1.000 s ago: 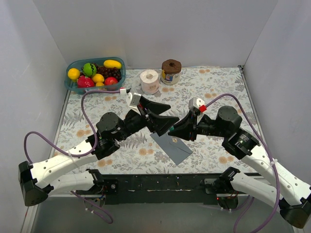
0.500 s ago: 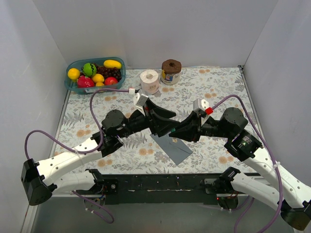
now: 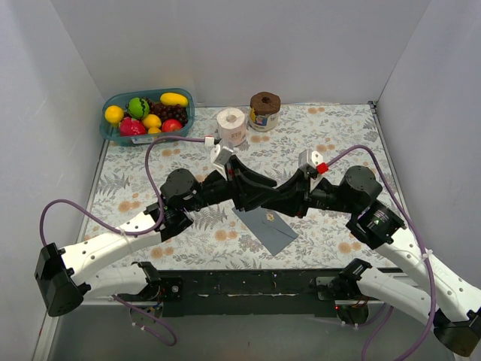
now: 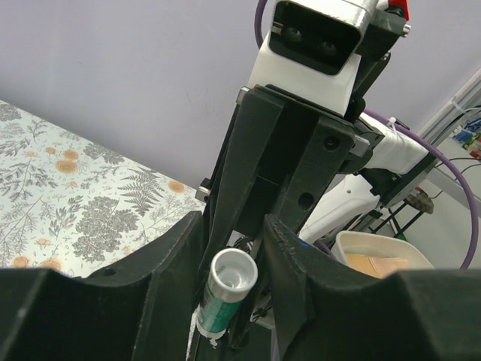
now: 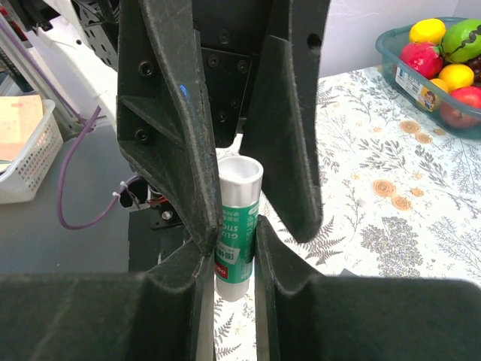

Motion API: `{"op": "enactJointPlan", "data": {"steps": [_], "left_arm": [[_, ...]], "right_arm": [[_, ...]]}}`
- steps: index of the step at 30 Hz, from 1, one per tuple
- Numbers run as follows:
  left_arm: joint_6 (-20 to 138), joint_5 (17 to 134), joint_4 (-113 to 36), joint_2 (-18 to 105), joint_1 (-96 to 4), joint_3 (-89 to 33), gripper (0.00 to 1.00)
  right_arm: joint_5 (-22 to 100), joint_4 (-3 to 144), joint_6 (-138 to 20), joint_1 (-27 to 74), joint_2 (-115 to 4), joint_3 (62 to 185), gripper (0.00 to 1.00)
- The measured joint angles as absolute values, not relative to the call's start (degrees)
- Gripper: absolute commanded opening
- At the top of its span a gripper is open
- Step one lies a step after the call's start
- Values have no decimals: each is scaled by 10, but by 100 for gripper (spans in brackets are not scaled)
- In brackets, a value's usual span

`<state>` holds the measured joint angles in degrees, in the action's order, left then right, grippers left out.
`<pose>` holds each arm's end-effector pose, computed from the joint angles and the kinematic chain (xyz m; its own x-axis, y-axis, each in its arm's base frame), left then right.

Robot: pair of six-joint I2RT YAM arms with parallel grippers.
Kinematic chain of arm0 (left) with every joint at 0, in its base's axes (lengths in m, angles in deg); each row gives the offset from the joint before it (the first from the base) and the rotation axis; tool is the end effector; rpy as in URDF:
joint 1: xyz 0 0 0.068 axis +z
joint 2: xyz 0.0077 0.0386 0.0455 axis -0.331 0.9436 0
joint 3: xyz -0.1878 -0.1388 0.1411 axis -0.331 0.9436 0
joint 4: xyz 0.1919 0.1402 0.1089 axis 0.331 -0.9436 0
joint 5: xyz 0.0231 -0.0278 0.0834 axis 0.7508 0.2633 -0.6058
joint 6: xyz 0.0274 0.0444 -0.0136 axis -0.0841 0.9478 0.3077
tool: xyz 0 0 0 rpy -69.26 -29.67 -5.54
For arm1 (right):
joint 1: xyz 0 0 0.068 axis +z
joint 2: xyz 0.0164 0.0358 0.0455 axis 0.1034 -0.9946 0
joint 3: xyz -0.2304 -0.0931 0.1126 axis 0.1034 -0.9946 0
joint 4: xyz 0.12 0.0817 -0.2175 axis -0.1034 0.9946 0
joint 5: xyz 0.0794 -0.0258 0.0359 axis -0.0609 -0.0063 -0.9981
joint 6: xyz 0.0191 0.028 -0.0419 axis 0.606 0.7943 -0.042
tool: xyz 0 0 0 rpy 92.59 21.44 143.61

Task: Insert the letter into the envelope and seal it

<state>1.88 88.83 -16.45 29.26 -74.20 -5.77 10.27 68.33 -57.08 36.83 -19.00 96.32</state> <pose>0.1336 -0.2127 0.3786 -0.8572 -0.2905 -0.4252 0.4651 -0.0824 -0.8814 0.1128 0.1332 0.3845 -0.0825 0.0934 -0.9922 -0.9792 0.1775 0.0981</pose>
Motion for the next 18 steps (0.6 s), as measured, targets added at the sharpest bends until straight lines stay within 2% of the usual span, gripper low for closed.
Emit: {"op": "enactJointPlan", "data": {"steps": [4,8,13,18], "left_arm": [[22,890,-165,293,-741,-57,13],[34,889,-167,293,-737,-56,0],[51,842,-211,297,-737,-67,0],[68,704,-304,352,-739,-143,0]], "right_arm": [[112,683,-567,368,-195,963,1],[120,687,-560,368,-199,963,1],[142,694,-558,368,-209,963,1],[263,678,-549,366,-233,962,1]]}}
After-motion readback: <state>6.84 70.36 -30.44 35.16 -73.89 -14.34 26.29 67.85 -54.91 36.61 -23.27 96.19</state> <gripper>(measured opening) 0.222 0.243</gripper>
